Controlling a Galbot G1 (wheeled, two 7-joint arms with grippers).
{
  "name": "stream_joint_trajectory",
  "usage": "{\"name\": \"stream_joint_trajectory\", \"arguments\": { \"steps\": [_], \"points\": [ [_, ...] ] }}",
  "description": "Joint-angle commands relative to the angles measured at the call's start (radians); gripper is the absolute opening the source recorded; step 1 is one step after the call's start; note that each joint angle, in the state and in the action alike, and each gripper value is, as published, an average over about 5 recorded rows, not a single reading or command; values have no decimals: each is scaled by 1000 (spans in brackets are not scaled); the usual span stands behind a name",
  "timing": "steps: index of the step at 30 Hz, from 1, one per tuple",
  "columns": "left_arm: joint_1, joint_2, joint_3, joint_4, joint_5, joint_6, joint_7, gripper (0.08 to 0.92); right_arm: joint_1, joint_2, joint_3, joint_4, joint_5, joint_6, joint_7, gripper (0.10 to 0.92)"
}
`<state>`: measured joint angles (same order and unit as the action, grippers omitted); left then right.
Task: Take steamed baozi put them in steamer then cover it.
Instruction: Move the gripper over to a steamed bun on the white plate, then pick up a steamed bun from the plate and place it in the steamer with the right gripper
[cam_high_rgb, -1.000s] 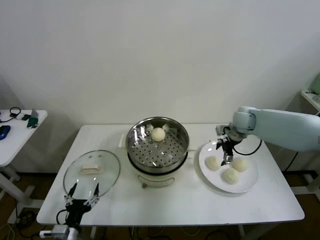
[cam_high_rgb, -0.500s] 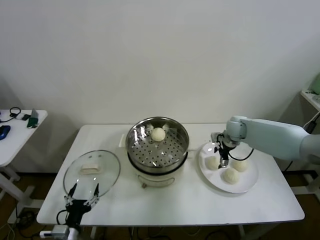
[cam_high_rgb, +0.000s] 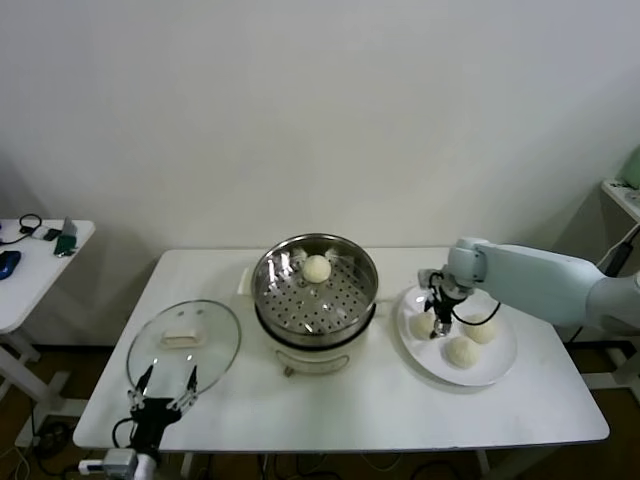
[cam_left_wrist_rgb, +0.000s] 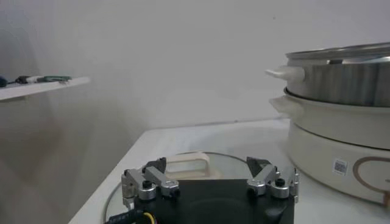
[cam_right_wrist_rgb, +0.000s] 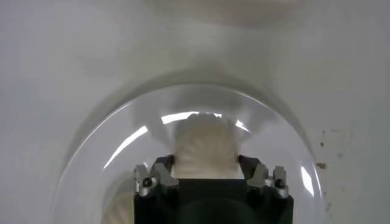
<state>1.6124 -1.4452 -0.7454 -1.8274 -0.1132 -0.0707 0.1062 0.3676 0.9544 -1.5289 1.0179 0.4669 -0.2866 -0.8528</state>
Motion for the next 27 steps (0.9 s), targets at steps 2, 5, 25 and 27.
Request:
{"name": "stream_joint_trajectory", "arguments": {
  "steps": [2,5,25,27],
  "points": [
    [-1,0,-1,0,0,1,0,823,51,-9,-9,17,42,6,-30,637],
    [-1,0,-1,2,1,0,0,823,163,-20,-86,46,82,26,-68,634],
    [-5,-2,12,-18,9,5,2,823,758,190,-62,243,449,26,-195,636],
    [-5,-3,10,-21,8,5,1,823,735,239,-35,259,460,12,-176,636]
  ]
}}
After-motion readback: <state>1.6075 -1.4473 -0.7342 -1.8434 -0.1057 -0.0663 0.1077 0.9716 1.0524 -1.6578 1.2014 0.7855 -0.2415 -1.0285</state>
